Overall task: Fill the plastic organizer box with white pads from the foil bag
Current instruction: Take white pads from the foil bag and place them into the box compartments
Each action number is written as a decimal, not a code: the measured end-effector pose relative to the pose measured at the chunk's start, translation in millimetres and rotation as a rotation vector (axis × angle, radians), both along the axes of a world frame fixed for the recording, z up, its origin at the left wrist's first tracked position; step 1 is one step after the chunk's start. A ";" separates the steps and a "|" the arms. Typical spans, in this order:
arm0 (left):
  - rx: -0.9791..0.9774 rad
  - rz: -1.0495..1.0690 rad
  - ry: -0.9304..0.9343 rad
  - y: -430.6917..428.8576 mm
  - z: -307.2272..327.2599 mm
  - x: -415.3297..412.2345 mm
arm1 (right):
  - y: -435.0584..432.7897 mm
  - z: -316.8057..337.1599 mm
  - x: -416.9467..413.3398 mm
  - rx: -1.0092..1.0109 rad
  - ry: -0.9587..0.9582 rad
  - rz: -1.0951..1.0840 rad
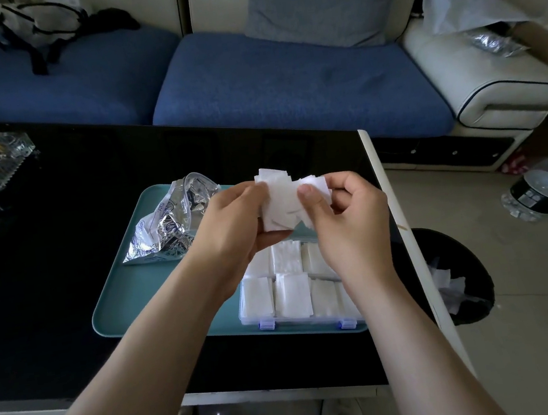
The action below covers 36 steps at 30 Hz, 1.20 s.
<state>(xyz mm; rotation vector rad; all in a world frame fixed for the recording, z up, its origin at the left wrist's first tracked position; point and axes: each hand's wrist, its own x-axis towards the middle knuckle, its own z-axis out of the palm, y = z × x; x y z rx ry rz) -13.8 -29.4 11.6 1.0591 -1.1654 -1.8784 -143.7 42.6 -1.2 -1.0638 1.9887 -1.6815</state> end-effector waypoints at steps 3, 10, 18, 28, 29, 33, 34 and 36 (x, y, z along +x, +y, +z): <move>-0.008 -0.016 0.010 1.4 -0.3 -0.7 | -0.2 0.3 1.6 -0.005 -0.037 -0.005; -0.020 0.013 -0.042 -0.8 -3.7 0.5 | 0.4 1.5 3.0 -0.024 0.069 -0.001; -0.147 0.017 -0.160 -8.4 -6.4 9.1 | 5.1 8.1 -6.3 -0.048 0.017 0.060; -0.209 -0.194 -0.214 -3.5 -5.6 7.6 | 5.9 0.1 -5.9 -0.014 0.336 0.085; -0.193 -0.199 -0.198 -3.3 -4.3 7.7 | 5.7 0.1 -5.7 -0.012 0.333 0.085; -0.242 -0.224 -0.191 -6.8 -6.3 7.5 | 2.4 -4.7 -8.7 0.072 0.200 0.109; -0.263 -0.222 -0.205 -7.8 -8.1 7.6 | 1.2 -6.7 -9.8 0.101 0.157 0.116; -0.295 -0.213 -0.234 -9.9 -12.2 7.8 | -0.2 -9.5 -10.3 0.150 0.110 0.123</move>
